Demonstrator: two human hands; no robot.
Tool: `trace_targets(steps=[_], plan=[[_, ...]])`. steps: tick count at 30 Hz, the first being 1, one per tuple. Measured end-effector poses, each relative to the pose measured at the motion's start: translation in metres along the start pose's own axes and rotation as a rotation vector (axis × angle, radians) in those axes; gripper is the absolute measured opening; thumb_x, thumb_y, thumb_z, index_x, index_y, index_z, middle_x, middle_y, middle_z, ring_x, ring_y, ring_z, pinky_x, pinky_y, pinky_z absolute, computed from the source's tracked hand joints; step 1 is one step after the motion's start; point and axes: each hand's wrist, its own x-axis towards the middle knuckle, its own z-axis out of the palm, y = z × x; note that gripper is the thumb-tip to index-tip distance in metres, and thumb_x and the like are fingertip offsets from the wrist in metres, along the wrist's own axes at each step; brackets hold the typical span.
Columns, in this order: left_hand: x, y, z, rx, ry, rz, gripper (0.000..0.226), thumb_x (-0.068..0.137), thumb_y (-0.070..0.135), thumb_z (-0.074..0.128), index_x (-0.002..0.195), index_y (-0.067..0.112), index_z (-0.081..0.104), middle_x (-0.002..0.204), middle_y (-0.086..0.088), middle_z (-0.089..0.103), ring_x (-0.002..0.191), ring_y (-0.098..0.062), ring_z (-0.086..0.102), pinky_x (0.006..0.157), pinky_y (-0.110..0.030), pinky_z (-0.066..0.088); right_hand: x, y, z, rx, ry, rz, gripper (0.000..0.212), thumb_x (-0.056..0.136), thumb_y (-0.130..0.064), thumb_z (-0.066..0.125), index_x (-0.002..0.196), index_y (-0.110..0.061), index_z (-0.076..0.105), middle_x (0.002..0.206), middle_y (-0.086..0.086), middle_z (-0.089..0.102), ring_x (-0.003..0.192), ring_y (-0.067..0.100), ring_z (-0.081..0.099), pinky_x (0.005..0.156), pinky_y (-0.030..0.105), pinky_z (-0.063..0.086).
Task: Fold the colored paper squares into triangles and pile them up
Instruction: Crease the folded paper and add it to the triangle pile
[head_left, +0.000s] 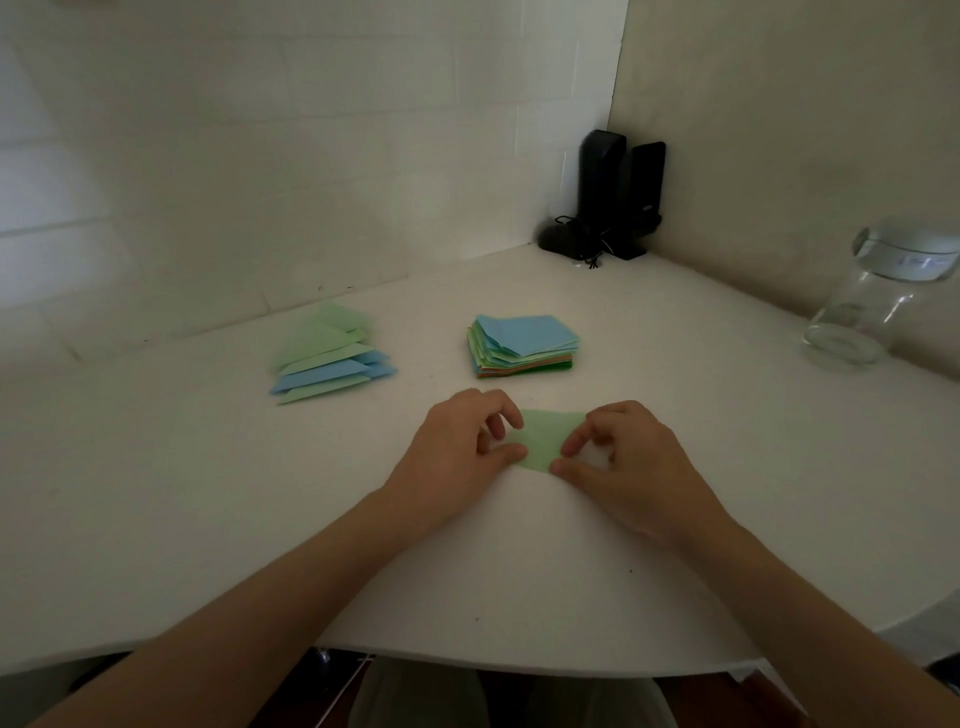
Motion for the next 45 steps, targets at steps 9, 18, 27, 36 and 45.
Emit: trace_targets(steps=[9,18,27,36,45], plan=[[-0.01,0.008,0.0,0.228,-0.139,0.214,0.038,0.09,0.0,0.046,0.103,0.026,0.07,0.109,0.0,0.055,0.096,-0.016,0.05,0.083,-0.029,0.042,0.011,-0.008,-0.036,0.231,-0.288,-0.019,0.049,0.078,0.008,0.052,0.114,-0.023,0.065,0.104,-0.004,0.065,0.084,0.005,0.059,0.062,0.004,0.041],[-0.023,0.013,-0.009,0.359,-0.117,0.262,0.04,0.079,0.056,0.046,0.089,0.023,0.066,0.105,0.008,0.065,0.096,-0.015,0.053,0.084,-0.036,0.046,0.005,-0.002,-0.026,-0.23,-0.146,-0.353,0.014,0.081,-0.022,0.071,0.094,-0.028,0.074,0.102,-0.004,0.053,0.095,0.015,0.049,0.082,0.025,0.04],[-0.034,0.001,-0.015,0.201,0.086,-0.029,0.017,0.077,0.047,0.071,0.073,0.031,0.066,0.107,0.016,0.059,0.104,-0.011,0.044,0.089,-0.034,0.034,-0.01,-0.019,0.003,-0.124,-0.042,-0.273,0.024,0.085,-0.042,0.062,0.083,-0.019,0.068,0.094,-0.007,0.058,0.085,0.012,0.056,0.081,0.033,0.046],[-0.032,0.005,-0.007,0.4,0.093,-0.199,0.032,0.079,0.064,0.055,0.085,0.033,0.06,0.11,0.012,0.043,0.109,-0.013,0.029,0.081,-0.027,0.019,-0.009,-0.018,0.017,-0.074,0.088,-0.122,0.026,0.075,-0.047,0.071,0.07,-0.023,0.061,0.084,-0.008,0.053,0.076,0.008,0.051,0.07,0.023,0.042],[-0.024,0.005,-0.013,0.378,0.004,-0.276,0.026,0.079,0.062,0.058,0.08,0.036,0.055,0.109,0.014,0.036,0.111,-0.013,0.029,0.085,-0.029,0.019,-0.001,-0.019,0.008,-0.031,-0.043,-0.009,0.02,0.071,-0.042,0.076,0.07,-0.032,0.06,0.082,-0.009,0.053,0.073,-0.001,0.047,0.064,0.002,0.034]])
